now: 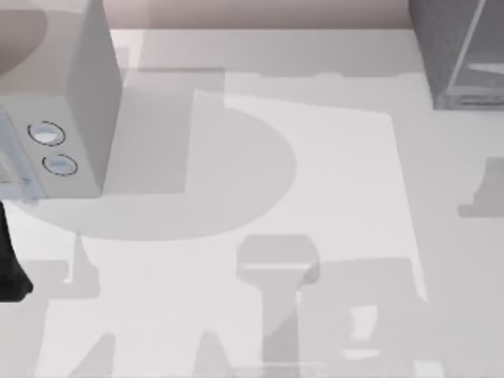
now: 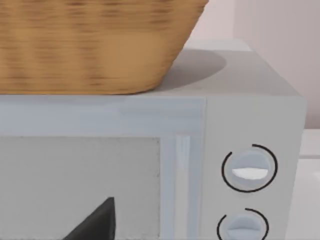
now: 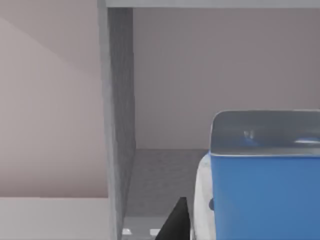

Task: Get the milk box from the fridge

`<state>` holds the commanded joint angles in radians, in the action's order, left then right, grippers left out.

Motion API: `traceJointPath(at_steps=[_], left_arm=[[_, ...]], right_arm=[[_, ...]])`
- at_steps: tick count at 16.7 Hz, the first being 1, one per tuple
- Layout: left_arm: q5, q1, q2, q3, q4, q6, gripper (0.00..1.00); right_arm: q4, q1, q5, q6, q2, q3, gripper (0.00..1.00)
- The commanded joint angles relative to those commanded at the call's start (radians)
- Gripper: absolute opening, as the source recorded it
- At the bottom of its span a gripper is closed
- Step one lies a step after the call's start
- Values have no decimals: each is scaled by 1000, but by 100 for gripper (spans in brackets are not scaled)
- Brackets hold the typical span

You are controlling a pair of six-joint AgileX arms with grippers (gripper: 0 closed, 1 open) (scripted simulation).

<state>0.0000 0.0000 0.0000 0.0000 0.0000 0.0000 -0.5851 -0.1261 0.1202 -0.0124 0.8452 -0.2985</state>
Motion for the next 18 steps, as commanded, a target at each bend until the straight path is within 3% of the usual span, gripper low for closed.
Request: traceJointPath(at_steps=[8, 18], left_arm=[[0, 0, 0, 0, 0, 0, 100], [0, 0, 0, 0, 0, 0, 100]], right_arm=[[494, 102, -97, 6, -721, 262, 0], [583, 123, -119, 10, -841, 296, 0]])
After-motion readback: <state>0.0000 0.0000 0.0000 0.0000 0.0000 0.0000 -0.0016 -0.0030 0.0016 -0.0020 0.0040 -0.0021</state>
